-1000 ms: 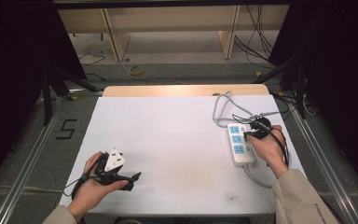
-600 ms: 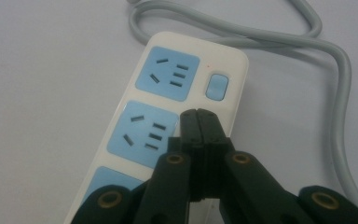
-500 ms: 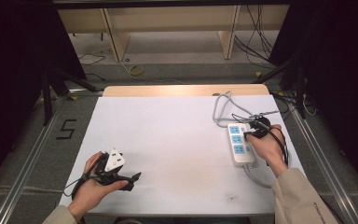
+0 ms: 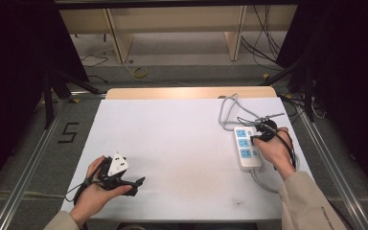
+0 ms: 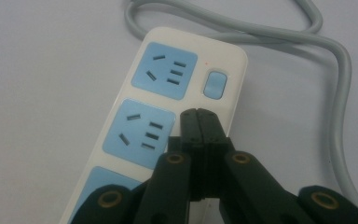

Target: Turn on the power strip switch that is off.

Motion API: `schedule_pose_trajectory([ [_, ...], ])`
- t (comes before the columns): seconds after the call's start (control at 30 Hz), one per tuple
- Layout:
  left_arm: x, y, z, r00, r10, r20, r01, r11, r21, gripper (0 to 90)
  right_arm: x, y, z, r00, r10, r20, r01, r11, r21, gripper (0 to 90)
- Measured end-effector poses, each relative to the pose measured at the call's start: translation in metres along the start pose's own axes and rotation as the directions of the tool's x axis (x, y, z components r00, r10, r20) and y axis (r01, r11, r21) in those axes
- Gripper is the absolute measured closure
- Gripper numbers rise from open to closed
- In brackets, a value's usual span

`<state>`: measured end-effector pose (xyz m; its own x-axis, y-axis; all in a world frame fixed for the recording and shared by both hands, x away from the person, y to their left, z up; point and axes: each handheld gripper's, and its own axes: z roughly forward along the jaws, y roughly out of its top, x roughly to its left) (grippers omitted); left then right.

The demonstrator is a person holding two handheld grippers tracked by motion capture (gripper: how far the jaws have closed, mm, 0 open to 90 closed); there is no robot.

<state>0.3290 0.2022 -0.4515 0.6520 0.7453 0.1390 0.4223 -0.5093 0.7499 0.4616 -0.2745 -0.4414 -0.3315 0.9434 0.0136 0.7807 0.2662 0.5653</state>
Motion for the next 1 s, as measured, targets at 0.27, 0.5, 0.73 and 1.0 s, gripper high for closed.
schedule_pose_trajectory([
  [0.27, -0.0003, 0.0, 0.0004, 1.0, -0.002, 0.002, 0.002, 1.0, 0.002, 6.2, -0.0013, 0.0007, 0.0005, 0.9999, 0.013, -0.01, -0.013, 1.0, 0.009, 90.0],
  [0.5, -0.0006, -0.0001, 0.0009, 1.0, -0.006, 0.003, 0.006, 1.0, 0.0, 6.2, -0.0002, 0.0033, 0.0009, 1.0, 0.002, -0.001, -0.002, 1.0, 0.027, 90.0],
  [0.73, -0.0014, 0.0001, 0.0011, 0.9999, -0.012, 0.007, 0.012, 0.9999, -0.001, 6.2, 0.0009, 0.0053, 0.0012, 1.0, -0.006, 0.006, 0.006, 0.999, 0.045, 90.0],
  [1.0, -0.0015, 0.0001, 0.0012, 0.9999, -0.012, 0.004, 0.012, 0.9999, -0.001, 6.3, 0.0007, 0.0068, 0.0013, 1.0, 0.001, 0.004, -0.001, 0.998, 0.057, 90.0],
])
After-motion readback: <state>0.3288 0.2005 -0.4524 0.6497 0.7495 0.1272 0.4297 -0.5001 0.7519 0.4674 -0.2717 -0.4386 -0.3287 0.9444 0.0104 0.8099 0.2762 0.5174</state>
